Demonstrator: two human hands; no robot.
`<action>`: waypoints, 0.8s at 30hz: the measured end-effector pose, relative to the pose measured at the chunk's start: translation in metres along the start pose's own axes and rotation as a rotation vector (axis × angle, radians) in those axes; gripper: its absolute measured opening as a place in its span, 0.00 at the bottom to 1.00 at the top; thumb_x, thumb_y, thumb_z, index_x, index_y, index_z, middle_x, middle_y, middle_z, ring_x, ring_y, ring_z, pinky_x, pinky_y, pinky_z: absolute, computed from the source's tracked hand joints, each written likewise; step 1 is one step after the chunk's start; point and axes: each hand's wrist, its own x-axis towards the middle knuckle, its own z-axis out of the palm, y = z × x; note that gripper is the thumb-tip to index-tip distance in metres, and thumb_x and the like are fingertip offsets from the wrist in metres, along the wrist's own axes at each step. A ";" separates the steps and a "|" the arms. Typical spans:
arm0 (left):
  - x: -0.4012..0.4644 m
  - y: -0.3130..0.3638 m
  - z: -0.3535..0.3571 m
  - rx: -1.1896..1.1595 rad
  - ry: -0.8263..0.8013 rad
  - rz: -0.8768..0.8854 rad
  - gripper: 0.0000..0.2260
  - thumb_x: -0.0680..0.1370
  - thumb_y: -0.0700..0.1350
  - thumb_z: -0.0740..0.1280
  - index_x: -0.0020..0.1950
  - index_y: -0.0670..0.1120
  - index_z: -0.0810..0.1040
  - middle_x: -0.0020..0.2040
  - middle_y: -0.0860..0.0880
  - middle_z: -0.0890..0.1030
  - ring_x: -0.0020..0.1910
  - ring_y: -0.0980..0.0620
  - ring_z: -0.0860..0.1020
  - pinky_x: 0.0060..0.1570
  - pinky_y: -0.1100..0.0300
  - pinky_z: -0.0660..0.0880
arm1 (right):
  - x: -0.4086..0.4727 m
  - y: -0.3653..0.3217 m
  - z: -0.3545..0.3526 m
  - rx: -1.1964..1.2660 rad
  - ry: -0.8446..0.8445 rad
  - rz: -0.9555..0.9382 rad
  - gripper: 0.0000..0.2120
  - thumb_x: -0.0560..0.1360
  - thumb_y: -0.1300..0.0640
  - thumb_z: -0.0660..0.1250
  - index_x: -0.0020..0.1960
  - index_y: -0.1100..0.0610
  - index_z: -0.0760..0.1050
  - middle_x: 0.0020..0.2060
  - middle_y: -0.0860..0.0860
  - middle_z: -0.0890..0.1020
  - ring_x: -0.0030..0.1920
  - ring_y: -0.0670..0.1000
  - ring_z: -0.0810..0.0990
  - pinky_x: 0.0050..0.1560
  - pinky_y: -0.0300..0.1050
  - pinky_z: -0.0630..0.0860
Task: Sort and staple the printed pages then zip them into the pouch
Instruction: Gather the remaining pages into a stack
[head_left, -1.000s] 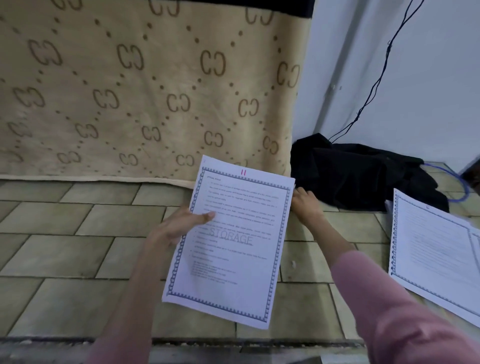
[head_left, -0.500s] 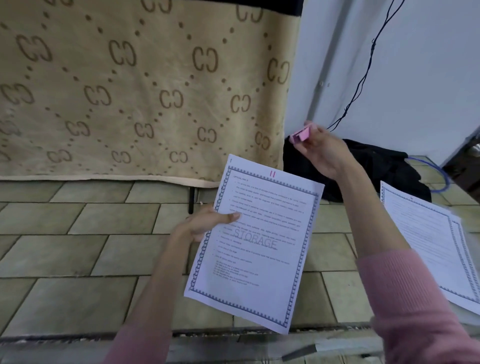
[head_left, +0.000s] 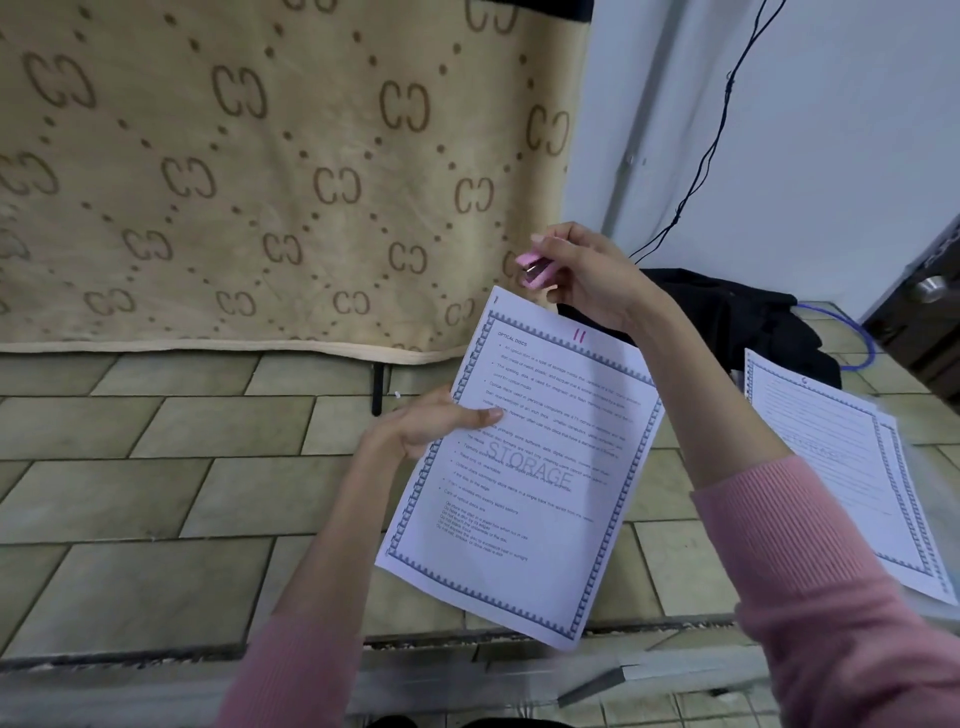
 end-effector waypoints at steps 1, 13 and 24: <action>0.000 0.000 0.000 -0.002 -0.006 -0.001 0.11 0.77 0.40 0.65 0.59 0.48 0.75 0.53 0.50 0.82 0.50 0.53 0.82 0.51 0.55 0.80 | 0.000 0.000 0.002 -0.026 0.047 -0.016 0.05 0.76 0.56 0.67 0.44 0.55 0.72 0.35 0.53 0.82 0.30 0.47 0.78 0.29 0.37 0.69; 0.004 -0.002 0.000 -0.009 -0.009 0.037 0.11 0.76 0.40 0.65 0.57 0.50 0.76 0.55 0.49 0.81 0.52 0.52 0.81 0.54 0.53 0.78 | 0.001 0.000 0.010 -0.187 0.422 -0.025 0.22 0.76 0.41 0.62 0.34 0.58 0.72 0.23 0.52 0.77 0.19 0.47 0.65 0.20 0.34 0.61; -0.001 -0.006 -0.012 -0.001 -0.029 0.059 0.31 0.62 0.55 0.77 0.62 0.48 0.75 0.55 0.52 0.82 0.54 0.52 0.81 0.52 0.55 0.79 | 0.002 0.003 -0.020 -0.108 -0.141 0.129 0.09 0.75 0.67 0.64 0.54 0.62 0.76 0.46 0.54 0.81 0.46 0.48 0.78 0.51 0.38 0.76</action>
